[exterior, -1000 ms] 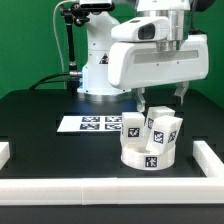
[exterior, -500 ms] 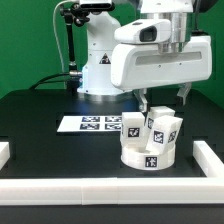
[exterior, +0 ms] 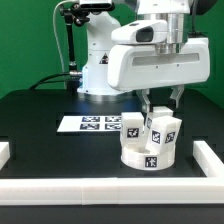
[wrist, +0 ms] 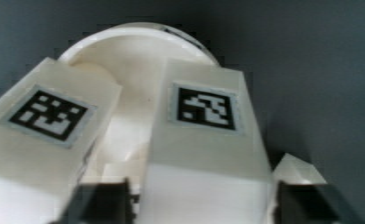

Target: Assemble stool

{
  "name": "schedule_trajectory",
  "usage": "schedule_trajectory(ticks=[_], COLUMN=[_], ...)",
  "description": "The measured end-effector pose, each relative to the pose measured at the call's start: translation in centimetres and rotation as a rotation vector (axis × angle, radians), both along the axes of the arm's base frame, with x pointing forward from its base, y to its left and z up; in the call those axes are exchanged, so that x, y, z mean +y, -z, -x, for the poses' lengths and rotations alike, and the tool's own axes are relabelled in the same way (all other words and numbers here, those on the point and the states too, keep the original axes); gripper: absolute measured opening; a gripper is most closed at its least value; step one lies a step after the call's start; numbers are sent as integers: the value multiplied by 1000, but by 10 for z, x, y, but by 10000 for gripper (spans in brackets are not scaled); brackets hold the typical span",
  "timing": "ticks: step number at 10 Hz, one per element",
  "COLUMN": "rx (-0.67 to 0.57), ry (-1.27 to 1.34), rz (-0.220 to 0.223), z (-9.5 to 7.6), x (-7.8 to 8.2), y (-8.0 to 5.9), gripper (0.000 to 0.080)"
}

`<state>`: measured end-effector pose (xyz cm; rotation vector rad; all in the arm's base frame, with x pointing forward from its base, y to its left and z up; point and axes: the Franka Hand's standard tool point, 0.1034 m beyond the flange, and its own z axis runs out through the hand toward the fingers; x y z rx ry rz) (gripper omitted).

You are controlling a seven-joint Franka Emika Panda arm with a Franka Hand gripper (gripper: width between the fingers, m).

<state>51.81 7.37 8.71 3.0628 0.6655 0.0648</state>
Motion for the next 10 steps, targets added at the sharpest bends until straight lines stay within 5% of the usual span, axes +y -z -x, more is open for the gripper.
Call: schedule_trajectory(ticks=[8, 10], rx=[-35, -36], ry=[-2, 169], rz=[2, -11], z=[-5, -5], x=[-5, -4], y=[0, 0], gripper=[334, 334])
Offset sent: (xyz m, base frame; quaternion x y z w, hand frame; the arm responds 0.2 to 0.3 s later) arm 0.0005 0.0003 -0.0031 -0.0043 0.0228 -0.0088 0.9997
